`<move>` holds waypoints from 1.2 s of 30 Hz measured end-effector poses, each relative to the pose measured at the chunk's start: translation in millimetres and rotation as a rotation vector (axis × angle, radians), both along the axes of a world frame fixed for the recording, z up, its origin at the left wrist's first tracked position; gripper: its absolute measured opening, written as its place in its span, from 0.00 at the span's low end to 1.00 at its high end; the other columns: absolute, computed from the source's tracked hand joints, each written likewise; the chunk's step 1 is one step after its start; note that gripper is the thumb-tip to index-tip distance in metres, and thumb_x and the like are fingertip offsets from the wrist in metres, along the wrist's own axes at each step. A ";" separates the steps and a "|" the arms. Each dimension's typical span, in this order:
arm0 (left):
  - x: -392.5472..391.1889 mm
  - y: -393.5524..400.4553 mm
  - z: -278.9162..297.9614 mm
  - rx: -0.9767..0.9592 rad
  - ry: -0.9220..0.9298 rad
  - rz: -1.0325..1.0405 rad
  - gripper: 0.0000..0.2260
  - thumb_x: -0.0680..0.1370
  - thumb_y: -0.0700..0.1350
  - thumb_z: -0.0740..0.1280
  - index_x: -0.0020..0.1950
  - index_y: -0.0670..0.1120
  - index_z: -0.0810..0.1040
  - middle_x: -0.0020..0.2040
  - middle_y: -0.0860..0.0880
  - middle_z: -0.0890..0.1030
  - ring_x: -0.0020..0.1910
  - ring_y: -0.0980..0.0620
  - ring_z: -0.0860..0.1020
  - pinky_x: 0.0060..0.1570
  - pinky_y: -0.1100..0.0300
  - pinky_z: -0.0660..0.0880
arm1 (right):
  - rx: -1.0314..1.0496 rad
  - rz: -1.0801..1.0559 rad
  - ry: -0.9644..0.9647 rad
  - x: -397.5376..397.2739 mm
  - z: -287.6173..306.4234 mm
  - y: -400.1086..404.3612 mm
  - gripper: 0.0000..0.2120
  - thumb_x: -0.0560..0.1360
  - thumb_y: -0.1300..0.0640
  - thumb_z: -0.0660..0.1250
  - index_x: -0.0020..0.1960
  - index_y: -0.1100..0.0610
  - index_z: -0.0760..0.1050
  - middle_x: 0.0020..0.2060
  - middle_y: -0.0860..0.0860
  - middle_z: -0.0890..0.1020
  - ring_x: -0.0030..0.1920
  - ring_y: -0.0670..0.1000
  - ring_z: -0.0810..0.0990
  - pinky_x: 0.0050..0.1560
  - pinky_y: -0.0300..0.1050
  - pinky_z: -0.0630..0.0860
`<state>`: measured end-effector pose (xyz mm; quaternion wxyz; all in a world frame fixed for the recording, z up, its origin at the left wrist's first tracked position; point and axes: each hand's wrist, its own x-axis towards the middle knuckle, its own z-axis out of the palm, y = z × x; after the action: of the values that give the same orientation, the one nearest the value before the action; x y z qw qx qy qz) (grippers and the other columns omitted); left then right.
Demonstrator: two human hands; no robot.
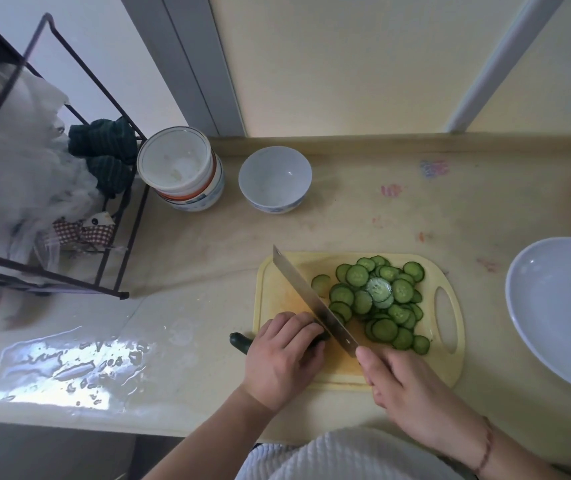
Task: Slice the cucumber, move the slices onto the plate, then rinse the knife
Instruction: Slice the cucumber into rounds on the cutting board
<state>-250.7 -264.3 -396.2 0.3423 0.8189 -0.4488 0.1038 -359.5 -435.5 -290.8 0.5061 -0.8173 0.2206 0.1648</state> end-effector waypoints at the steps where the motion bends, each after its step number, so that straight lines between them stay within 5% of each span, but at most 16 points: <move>1: 0.1 -0.1 0.0 0.004 0.000 -0.001 0.05 0.75 0.42 0.74 0.50 0.44 0.83 0.51 0.49 0.82 0.46 0.47 0.80 0.48 0.55 0.79 | -0.018 0.002 -0.015 -1.7 2.4 1.0 0.32 0.73 0.34 0.50 0.36 0.64 0.68 0.22 0.48 0.67 0.24 0.44 0.64 0.30 0.42 0.63; 9: 0.1 -0.8 1.9 0.003 0.007 -0.010 0.04 0.75 0.41 0.74 0.49 0.43 0.84 0.50 0.49 0.82 0.46 0.47 0.80 0.48 0.55 0.78 | -0.083 0.024 -0.017 -11.3 1.7 0.0 0.40 0.67 0.21 0.43 0.35 0.59 0.68 0.28 0.59 0.73 0.28 0.51 0.70 0.35 0.51 0.71; 20: -0.1 -2.3 1.9 -0.016 0.018 -0.002 0.06 0.74 0.41 0.75 0.50 0.45 0.82 0.52 0.50 0.83 0.47 0.46 0.81 0.47 0.54 0.79 | -0.152 0.068 0.027 9.2 -21.1 5.6 0.28 0.74 0.33 0.45 0.35 0.55 0.69 0.30 0.55 0.79 0.32 0.50 0.77 0.38 0.48 0.74; 26: 0.0 -0.1 3.5 -0.004 0.030 -0.001 0.06 0.74 0.42 0.75 0.49 0.43 0.84 0.51 0.49 0.82 0.47 0.47 0.81 0.48 0.55 0.79 | -0.080 -0.011 0.050 6.9 -15.9 -2.0 0.30 0.72 0.32 0.45 0.34 0.58 0.68 0.23 0.49 0.69 0.24 0.44 0.66 0.34 0.51 0.71; 36: 0.8 -1.1 0.9 -0.019 0.020 -0.006 0.06 0.73 0.40 0.75 0.49 0.44 0.83 0.51 0.50 0.82 0.46 0.47 0.80 0.47 0.54 0.79 | -0.052 0.017 -0.033 -10.1 1.1 2.1 0.40 0.69 0.22 0.44 0.36 0.61 0.67 0.25 0.53 0.67 0.26 0.48 0.64 0.33 0.54 0.66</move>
<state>-249.9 -265.4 -395.2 0.3550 0.8151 -0.4470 0.0988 -369.7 -433.4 -289.7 0.4870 -0.8346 0.2092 0.1497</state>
